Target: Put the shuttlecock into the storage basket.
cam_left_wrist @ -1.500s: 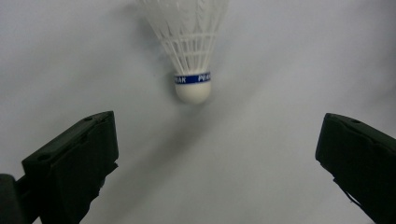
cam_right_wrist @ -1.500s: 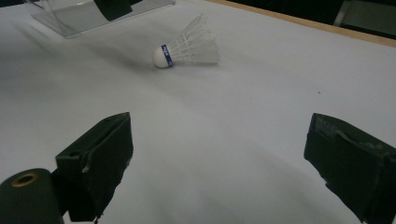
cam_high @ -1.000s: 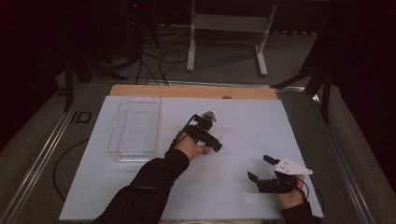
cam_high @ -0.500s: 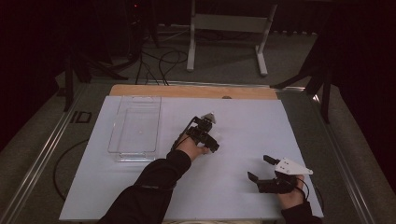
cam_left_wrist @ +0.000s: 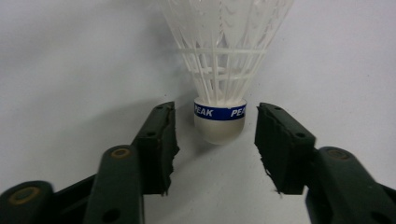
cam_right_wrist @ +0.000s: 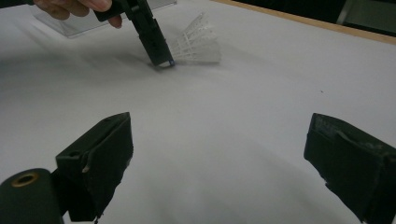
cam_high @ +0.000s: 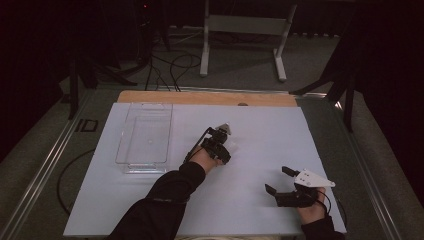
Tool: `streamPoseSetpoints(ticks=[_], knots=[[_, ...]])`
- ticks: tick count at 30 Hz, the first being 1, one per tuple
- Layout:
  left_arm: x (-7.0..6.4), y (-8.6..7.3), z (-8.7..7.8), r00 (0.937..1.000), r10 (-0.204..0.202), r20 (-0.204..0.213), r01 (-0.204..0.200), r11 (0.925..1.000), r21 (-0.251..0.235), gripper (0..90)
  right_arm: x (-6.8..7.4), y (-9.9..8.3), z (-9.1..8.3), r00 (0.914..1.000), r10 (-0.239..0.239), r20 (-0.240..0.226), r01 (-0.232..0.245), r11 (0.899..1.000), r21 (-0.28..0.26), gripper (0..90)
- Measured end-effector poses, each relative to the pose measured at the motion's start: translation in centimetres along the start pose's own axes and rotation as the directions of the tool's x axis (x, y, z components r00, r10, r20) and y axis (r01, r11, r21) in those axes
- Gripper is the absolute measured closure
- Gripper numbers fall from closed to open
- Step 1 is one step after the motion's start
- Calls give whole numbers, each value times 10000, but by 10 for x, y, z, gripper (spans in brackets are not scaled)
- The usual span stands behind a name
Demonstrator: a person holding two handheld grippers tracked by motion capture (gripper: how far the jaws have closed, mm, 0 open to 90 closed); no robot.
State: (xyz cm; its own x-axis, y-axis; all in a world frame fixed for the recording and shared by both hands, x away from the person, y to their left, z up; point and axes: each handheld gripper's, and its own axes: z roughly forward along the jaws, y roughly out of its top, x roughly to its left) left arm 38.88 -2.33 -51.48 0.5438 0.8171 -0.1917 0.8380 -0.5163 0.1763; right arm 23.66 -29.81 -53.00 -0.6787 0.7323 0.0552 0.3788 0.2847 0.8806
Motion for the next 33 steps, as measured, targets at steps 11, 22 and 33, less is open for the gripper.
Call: streamPoseSetpoints(ticks=[11,22,33], knots=[[-2,1,2,9998,190,-35,-190,9998,90,655,0,0,0,10000,12,-15,-12,10000,-8,83],[-2,1,-9,9960,873,187,-874,9962,51,663,0,0,0,10000,17,-7,-17,10000,-4,83],[-6,-5,-20,9810,1861,540,-1885,9811,441,663,0,0,1,10000,53,-39,-53,10000,-28,83]])
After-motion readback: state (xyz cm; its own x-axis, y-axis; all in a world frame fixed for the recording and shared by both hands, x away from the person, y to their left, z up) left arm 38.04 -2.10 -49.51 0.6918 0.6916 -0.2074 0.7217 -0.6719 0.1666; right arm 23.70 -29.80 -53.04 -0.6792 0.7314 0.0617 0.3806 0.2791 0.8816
